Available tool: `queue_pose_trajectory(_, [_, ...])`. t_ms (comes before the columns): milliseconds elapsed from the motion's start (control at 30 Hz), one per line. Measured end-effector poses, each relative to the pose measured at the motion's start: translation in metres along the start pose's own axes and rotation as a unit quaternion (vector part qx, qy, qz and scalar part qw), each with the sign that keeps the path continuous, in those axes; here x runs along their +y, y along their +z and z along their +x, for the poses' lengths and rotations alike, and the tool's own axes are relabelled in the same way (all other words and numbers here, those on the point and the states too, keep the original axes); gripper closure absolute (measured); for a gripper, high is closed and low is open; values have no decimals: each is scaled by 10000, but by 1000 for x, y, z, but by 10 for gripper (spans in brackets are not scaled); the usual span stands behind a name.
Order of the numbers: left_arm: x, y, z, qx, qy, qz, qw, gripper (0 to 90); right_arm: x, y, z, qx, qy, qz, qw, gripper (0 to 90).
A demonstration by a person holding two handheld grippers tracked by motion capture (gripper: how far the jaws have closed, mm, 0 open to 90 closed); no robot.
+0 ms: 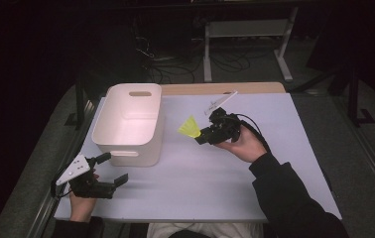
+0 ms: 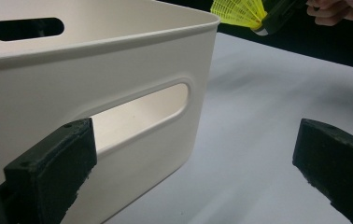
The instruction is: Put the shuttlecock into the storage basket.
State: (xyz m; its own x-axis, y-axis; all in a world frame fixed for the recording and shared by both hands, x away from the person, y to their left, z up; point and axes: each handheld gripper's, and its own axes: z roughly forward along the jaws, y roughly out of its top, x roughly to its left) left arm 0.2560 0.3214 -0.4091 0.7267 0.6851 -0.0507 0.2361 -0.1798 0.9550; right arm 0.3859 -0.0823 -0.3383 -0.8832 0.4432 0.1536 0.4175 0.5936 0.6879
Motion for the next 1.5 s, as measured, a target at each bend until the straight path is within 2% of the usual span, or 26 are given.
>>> queue_pose_trajectory(500, [0,0,0,0,0,2,10000,0,16,-7,3,-11,-110,-126,9999,632])
queue_pose_trajectory(1500, [0,0,0,-8,0,4,10000,0,53,-14,7,9,-313,-161,9994,632])
